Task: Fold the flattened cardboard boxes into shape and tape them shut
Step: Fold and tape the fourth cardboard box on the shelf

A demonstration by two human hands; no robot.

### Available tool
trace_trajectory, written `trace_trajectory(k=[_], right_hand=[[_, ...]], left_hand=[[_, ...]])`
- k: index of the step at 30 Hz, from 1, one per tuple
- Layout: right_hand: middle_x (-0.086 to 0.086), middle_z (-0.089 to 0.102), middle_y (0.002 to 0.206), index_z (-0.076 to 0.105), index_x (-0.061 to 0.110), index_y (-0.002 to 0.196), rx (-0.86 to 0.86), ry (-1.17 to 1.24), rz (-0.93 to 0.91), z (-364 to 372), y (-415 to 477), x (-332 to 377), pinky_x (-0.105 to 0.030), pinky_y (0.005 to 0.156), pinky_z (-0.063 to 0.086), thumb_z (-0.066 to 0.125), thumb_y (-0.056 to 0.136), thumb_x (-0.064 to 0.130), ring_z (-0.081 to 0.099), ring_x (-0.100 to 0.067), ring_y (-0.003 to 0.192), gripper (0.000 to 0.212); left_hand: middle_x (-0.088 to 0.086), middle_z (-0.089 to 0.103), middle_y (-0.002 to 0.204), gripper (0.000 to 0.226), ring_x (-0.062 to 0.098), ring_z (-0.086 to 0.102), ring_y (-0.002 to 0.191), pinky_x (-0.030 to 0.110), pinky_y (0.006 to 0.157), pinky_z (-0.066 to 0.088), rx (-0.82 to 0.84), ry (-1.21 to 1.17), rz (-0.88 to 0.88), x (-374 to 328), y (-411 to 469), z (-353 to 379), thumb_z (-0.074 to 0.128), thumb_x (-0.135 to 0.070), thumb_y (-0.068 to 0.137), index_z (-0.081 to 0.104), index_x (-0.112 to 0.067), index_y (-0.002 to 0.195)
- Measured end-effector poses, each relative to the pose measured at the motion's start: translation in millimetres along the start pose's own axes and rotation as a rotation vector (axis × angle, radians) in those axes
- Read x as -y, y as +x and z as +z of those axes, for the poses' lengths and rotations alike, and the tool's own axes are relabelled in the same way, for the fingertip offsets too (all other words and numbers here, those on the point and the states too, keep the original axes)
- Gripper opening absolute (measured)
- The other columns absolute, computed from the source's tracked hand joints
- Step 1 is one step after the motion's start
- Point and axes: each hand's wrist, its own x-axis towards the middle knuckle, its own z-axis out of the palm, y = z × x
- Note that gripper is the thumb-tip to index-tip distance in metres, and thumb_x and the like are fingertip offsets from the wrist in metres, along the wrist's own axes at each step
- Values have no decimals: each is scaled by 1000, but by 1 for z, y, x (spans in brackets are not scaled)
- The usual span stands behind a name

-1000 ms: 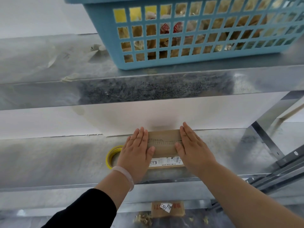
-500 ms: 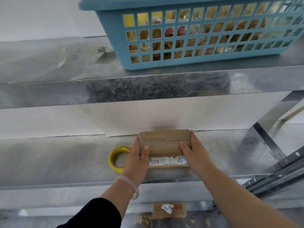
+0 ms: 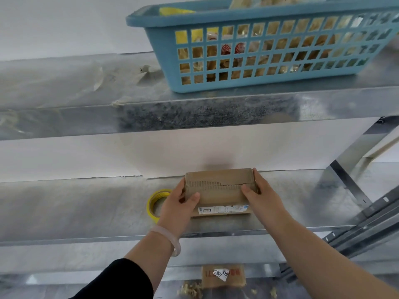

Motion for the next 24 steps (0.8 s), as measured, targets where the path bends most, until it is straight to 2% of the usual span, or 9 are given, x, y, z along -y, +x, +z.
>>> trace_trajectory(k=[3,6,8,10,12,14,17,20,24], right_hand=[[7,51,138,24,27,155,-37,106,-27,-7,-16,-3,-22,95,37,67,91,20,51,-12,125,78],[22,58,115,47,35,134,-42,118,-81,-9,-27,-6,-19,86,45,74,84,16,56,3,104,60],[17,62,114,52,35,127,-68,189,-85,-10,-32,-9,-27,91,51,75,83,24,58,-2,106,50],[11,62,121,53,31,127,-101,271,-73,-11,-35,-10,-34,96,52,73,86,29,58,-8,112,46],[12,61,120,53,28,126,-82,330,-68,-11,-38,-10,-27,89,51,67,91,33,58,-6,110,38],[12,62,117,53,26,123,-67,387,-55,-9,-39,-10,-22,83,48,62,94,32,58,-3,106,31],[5,66,116,57,19,118,-98,409,-58,-9,-36,-14,-20,84,49,65,93,16,61,-4,106,27],[6,62,120,51,21,126,-35,364,-69,-11,-32,-19,-18,79,51,63,86,-8,58,-3,111,51],[14,59,116,41,40,132,45,171,-95,-12,-32,-18,-21,88,43,66,87,3,55,-3,112,64]], left_hand=[[-1,60,122,58,-2,58,100,7,74,48,-41,-4,30,0,-15,-3,66,-3,87,47,-24,137],[-3,49,129,60,2,52,111,16,89,44,-74,57,91,4,-23,-6,75,-23,81,50,-29,136],[-4,56,126,61,8,55,114,27,95,47,-64,-19,104,3,-29,-7,77,-41,74,56,-32,130],[-3,62,122,53,10,58,113,33,95,50,-89,-148,85,0,-33,-8,74,-43,77,58,-28,126],[-4,61,120,37,9,57,110,33,94,50,-125,-182,55,-3,-34,-9,62,-40,87,58,-28,122],[-4,60,119,37,10,57,108,32,91,50,-112,-187,23,-4,-34,-10,56,-46,87,57,-28,120],[-5,57,120,37,9,57,103,22,76,48,-103,-134,27,-6,-33,-12,60,-27,93,48,-26,128],[-4,52,126,65,10,56,106,32,87,53,-80,-91,17,-1,-29,-16,62,-5,89,35,-28,144],[-8,51,126,62,9,53,113,26,83,53,-35,-27,35,5,-26,-19,63,1,85,46,-28,137]])
